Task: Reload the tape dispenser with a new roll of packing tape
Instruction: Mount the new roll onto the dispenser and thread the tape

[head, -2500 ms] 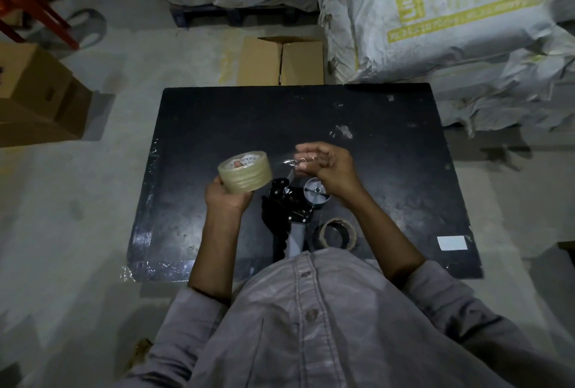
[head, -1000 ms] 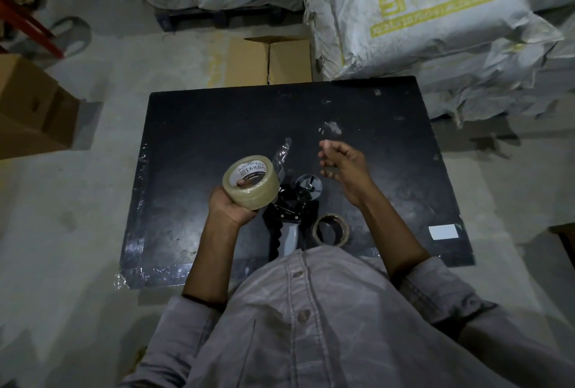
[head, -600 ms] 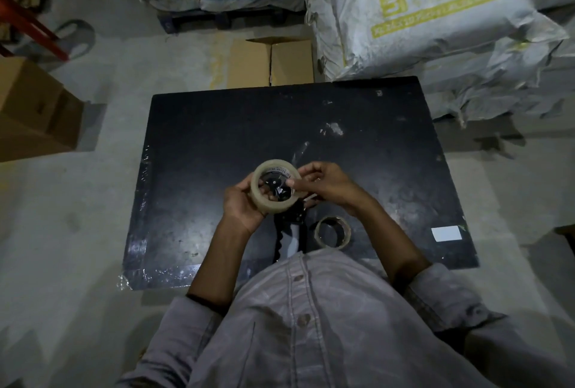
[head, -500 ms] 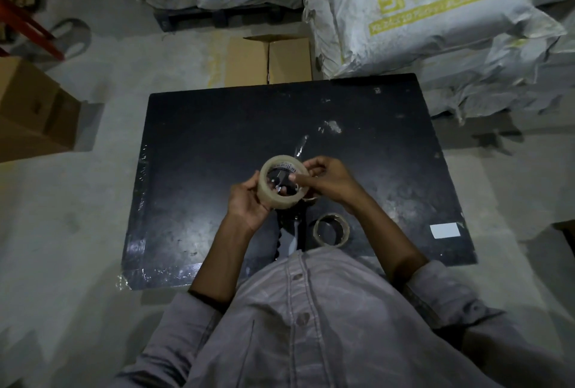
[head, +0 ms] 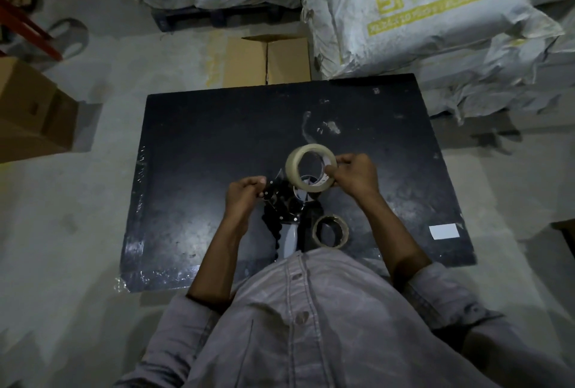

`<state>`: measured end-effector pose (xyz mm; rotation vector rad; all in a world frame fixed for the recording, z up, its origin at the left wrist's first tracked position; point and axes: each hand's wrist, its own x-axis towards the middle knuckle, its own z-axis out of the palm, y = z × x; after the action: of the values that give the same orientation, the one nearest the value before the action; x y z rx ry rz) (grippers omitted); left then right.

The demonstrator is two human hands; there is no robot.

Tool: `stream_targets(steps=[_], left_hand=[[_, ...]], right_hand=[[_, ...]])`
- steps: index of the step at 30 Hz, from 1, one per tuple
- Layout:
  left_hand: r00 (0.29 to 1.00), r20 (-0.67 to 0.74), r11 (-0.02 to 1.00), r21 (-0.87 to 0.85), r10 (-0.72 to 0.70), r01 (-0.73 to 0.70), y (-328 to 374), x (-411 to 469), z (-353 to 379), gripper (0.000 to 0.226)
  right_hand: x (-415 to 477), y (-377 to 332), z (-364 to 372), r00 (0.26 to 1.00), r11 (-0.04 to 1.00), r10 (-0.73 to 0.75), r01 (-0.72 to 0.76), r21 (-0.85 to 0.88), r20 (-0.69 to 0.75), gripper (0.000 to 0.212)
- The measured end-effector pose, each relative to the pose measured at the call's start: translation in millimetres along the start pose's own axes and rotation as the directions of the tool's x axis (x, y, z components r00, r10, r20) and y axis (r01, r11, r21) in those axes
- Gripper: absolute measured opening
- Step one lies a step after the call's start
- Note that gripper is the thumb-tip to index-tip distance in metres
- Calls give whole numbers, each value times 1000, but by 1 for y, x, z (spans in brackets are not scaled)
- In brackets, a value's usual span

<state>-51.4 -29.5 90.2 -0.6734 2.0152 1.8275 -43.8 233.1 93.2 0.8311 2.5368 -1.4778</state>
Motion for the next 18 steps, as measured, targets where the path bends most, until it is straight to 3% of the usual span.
stream_targets(steps=[4,7,9,15,18], left_hand=[[1000,20,1000,16,-24,23,-10,2,-12,19],[999,15,999,-27,29,-28,0,0,-15,20],[996,12,994,-60,89,-88,12,2,-18,20],[979,27,979,13,204,-204,32,2,-25,22],[974,136,980,64,179,-189,32,-2,-21,26]], right_hand=[[5,-5,-14,972,938,-235,226,-262,-6,27],[9,-3,-13,868,763,-475,489,-423,146,48],[4,-6,-8,814,668,-527,575,-472,246,47],[1,-15,-2,694,579,-666,712,-398,274,36],[-3,-22,-2,701,622,-662,711,-327,265,37]])
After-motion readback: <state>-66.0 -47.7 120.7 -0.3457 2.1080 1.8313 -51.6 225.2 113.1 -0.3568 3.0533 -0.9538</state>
